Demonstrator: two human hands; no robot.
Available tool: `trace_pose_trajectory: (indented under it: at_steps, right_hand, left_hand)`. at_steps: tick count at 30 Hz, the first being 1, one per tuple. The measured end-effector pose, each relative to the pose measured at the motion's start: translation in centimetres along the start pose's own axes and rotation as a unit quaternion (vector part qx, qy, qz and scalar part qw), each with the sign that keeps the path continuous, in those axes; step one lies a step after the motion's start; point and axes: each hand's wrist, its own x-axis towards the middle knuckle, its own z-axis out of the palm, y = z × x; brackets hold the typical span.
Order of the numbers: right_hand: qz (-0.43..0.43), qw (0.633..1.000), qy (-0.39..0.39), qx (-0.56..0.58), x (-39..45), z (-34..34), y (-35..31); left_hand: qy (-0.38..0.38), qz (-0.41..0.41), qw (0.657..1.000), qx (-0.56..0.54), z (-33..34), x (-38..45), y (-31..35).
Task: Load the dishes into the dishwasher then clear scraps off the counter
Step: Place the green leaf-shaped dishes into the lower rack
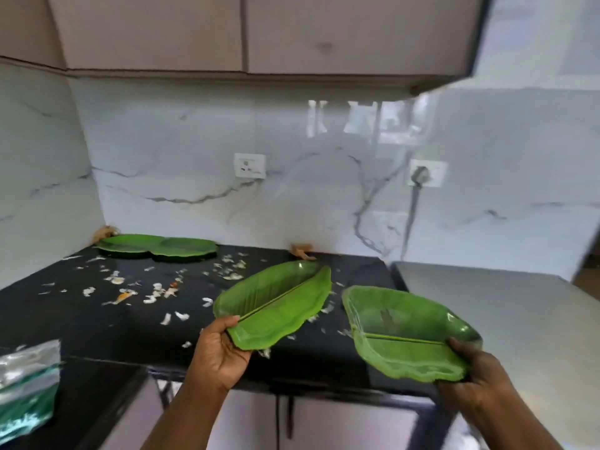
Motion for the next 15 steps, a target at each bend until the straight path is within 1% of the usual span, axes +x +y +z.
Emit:
trace_pose_trajectory:
  at_steps: [1,2,4,5,7,8,9,10,12,15]
  right_hand:
    - [-0.003,1.000,0.020,-0.008,-1.7,-2.9,-1.8]
    - [-0.006,0.999,0.045,0.011,-3.4,-5.3,-3.3]
    - [-0.045,0.992,0.104,0.054,-7.1,-11.3,-6.6]
    - [-0.065,0.988,0.134,0.045,-8.9,-14.3,-8.2]
    - [-0.088,0.979,0.175,0.054,-12.5,-18.9,-10.8]
    - [-0.096,0.974,0.191,0.078,-14.9,-21.1,-12.1]
    - [-0.109,0.968,0.207,0.088,-16.6,-23.3,-13.2]
    - [-0.111,0.959,0.246,0.090,-18.5,-25.7,-13.9]
    - [-0.114,0.945,0.285,0.116,-21.8,-29.7,-14.5]
    - [-0.119,0.902,0.391,0.141,-26.2,-36.1,-13.8]
  left_hand:
    - [-0.007,-0.028,1.000,-0.003,0.6,-1.6,-2.8]
    - [-0.024,-0.057,0.998,-0.001,1.1,-3.0,-5.2]
    - [-0.046,-0.131,0.990,0.015,2.3,-5.4,-10.8]
    - [-0.052,-0.170,0.984,0.034,3.1,-6.6,-13.4]
    - [-0.050,-0.217,0.973,0.067,4.6,-8.8,-18.0]
    - [-0.045,-0.248,0.964,0.085,5.2,-9.6,-20.6]
    - [-0.045,-0.278,0.954,0.107,5.6,-10.3,-23.0]
    - [-0.050,-0.303,0.942,0.136,5.8,-11.2,-25.5]
    - [-0.081,-0.347,0.916,0.185,5.9,-13.3,-29.6]
    - [-0.088,-0.404,0.870,0.269,5.5,-16.8,-35.6]
